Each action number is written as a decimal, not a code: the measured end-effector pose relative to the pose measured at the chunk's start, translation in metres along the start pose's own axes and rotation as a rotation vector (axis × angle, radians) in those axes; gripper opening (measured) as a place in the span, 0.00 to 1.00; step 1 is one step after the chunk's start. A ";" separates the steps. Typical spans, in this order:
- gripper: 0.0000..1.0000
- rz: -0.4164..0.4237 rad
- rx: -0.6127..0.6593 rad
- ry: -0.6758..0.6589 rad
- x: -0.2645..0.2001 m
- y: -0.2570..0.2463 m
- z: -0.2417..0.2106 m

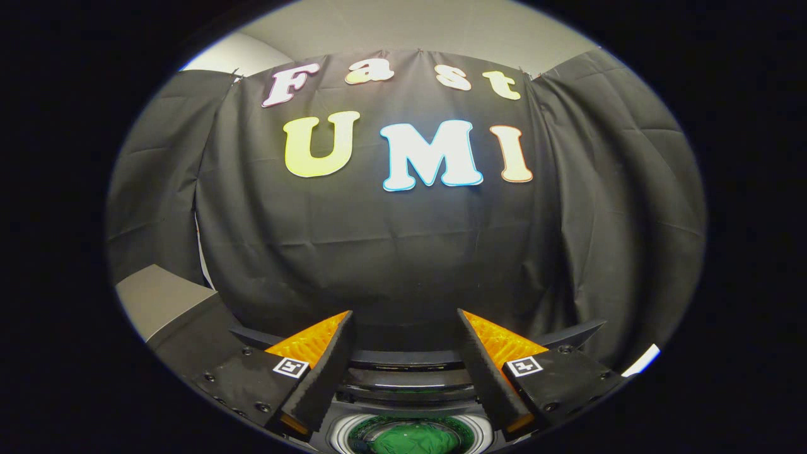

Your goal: Put the clothes into the washing machine and then close the washing machine lid.

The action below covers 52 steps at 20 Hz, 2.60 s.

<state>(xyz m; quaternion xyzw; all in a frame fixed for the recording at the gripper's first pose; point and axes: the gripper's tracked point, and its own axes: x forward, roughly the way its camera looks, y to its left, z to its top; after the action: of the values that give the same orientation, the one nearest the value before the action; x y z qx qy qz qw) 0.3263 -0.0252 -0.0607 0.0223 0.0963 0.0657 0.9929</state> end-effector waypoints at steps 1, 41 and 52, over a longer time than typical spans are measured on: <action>0.98 0.000 -0.001 -0.001 -0.004 0.000 -0.001; 0.97 -0.004 0.010 -0.090 -0.155 0.025 0.002; 0.97 -0.045 -0.034 -0.172 -0.247 0.045 0.036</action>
<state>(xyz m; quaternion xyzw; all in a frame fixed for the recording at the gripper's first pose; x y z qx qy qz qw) 0.0877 -0.0155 0.0234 0.0090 0.0098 0.0430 0.9990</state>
